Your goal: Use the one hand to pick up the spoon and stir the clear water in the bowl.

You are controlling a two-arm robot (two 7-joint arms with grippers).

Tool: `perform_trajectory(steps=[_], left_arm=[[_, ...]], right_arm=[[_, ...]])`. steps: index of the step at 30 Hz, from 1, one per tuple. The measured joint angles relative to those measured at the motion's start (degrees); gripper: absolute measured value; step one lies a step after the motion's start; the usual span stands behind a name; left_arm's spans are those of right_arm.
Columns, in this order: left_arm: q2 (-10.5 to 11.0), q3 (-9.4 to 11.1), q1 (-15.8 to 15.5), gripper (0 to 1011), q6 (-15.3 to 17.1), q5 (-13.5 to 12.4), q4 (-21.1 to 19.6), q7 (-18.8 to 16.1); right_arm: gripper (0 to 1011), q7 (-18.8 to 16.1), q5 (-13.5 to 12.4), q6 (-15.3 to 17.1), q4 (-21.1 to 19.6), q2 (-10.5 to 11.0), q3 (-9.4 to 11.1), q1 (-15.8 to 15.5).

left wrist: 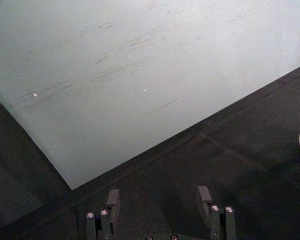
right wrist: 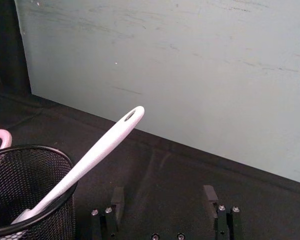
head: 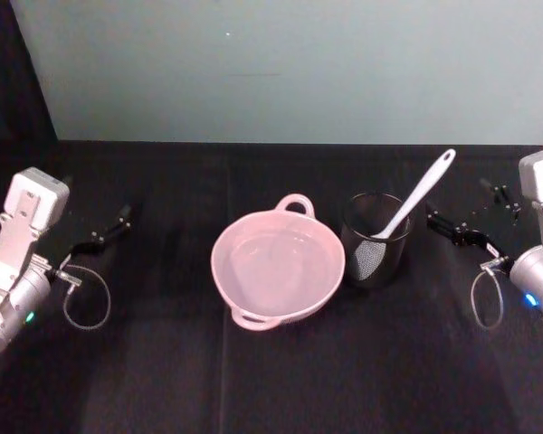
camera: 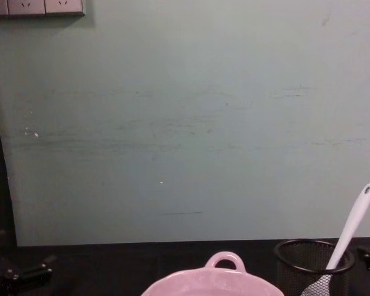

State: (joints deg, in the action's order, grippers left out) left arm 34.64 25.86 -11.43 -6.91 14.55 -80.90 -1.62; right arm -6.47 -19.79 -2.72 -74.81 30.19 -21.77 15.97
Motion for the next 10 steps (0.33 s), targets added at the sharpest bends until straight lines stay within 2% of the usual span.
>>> perform_trajectory(steps=[10], left_arm=[[0.0,0.0,0.0,1011,0.0,0.0,0.0,0.0]], right_arm=[[1003,0.0,0.0,0.0,0.0,0.0,0.0,0.0]])
